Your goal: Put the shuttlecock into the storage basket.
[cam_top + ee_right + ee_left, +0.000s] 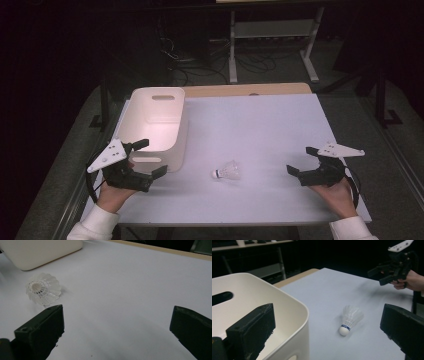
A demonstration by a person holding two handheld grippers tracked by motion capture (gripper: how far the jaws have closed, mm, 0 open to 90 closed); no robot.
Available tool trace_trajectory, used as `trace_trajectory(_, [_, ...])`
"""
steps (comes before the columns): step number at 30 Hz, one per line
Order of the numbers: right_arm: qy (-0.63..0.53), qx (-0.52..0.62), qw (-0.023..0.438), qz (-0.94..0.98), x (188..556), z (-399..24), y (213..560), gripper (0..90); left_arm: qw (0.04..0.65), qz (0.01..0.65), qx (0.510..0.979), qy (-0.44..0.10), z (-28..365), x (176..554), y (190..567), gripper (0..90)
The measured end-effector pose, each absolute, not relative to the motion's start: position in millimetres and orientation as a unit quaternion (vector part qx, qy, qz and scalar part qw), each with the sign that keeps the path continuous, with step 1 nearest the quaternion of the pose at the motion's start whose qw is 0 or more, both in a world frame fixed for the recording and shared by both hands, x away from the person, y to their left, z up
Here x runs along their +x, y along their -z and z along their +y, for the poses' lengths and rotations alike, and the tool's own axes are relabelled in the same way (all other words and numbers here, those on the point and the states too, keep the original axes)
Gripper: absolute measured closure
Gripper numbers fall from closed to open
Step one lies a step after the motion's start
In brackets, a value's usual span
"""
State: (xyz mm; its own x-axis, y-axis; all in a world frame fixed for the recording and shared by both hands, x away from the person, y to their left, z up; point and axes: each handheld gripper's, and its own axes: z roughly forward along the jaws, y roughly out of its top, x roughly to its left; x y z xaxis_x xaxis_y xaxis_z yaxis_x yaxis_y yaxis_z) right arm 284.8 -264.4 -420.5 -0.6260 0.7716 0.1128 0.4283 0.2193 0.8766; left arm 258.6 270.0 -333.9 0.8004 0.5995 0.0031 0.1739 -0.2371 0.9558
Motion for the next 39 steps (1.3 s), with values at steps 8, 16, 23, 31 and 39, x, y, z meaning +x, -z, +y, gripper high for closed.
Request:
trace_trajectory(8, [-0.485, 0.392, 0.177, 0.761, 284.8, -264.5, 420.5, 0.0, 0.544, 0.239, 0.786, -0.168, 248.9, 268.2, 326.8, 0.0])
trace_trajectory(16, [-0.485, 0.393, 0.174, 0.762, 284.2, -264.1, 420.2, 0.0, 0.53, 0.236, 0.802, -0.145, 238.3, 278.8, 326.1, 0.0])
trace_trajectory(23, [-0.488, 0.39, 0.176, 0.761, 283.9, -264.4, 420.3, 0.0, 0.511, 0.238, 0.815, -0.139, 229.7, 283.9, 325.7, 0.0])
trace_trajectory(31, [-0.487, 0.391, 0.178, 0.76, 283.2, -264.8, 419.8, 0.0, 0.475, 0.219, 0.842, -0.129, 214.6, 289.2, 328.2, 0.0])
trace_trajectory(39, [-0.489, 0.391, 0.177, 0.759, 282.1, -265.7, 419.6, 0.0, 0.455, 0.206, 0.858, -0.119, 203.1, 296.8, 331.6, 0.0])
